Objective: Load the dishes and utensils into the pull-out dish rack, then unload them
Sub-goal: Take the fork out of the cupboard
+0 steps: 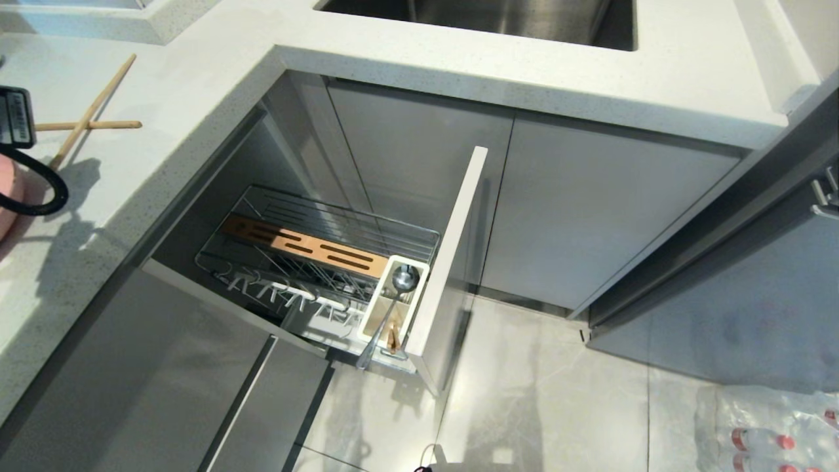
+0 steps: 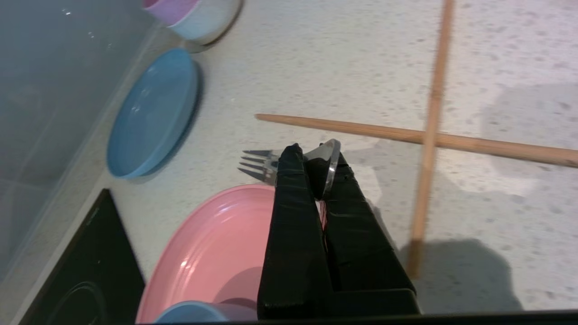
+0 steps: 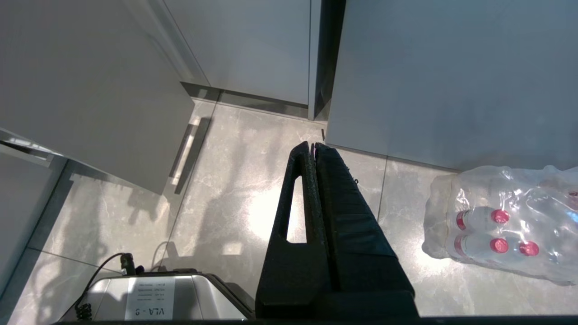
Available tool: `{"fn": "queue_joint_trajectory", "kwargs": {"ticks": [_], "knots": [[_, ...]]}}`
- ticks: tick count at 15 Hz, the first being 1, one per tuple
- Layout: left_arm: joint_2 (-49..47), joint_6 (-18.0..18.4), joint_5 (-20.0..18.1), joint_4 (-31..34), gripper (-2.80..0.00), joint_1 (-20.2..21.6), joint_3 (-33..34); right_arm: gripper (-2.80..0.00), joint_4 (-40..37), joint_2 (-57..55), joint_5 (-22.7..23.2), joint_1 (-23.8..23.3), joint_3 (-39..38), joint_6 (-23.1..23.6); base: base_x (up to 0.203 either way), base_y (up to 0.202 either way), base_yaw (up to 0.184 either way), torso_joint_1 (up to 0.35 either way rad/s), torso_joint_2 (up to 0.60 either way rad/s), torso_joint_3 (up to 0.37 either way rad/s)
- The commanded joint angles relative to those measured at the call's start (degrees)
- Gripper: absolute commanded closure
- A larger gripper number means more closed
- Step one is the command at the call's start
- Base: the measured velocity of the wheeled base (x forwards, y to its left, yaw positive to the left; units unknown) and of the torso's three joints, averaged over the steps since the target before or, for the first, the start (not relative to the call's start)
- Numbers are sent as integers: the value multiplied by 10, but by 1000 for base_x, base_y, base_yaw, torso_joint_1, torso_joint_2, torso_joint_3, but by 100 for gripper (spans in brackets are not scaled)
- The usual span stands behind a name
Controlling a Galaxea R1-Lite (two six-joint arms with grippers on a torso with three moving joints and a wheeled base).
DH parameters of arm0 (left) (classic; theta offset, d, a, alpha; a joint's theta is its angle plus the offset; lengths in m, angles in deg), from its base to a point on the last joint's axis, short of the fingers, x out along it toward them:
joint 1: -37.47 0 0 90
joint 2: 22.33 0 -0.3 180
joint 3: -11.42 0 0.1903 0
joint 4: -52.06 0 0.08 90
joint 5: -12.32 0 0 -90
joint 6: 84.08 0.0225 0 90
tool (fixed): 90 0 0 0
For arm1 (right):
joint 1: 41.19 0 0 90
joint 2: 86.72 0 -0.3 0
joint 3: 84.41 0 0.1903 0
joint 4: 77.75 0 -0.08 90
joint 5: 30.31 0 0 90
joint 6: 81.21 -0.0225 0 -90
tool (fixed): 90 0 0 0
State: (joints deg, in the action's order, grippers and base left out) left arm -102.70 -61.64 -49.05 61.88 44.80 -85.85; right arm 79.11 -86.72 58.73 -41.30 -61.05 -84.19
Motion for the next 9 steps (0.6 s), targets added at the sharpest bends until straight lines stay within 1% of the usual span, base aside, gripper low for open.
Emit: {"fn": "queue_joint_trajectory", "kwargs": {"ticks": [1,5,9], "knots": [[-16,1,1,2,0,-15,1,0,0,-1,0,0,0,1,0,0,0,0,0,0],[-38,1,-1,5,0,-43,4,0,0,-1,0,0,0,0,0,0,0,0,0,0],[-51,2,-4,7,0,-54,10,0,0,-1,0,-1,0,0,0,0,0,0,0,0]]}}
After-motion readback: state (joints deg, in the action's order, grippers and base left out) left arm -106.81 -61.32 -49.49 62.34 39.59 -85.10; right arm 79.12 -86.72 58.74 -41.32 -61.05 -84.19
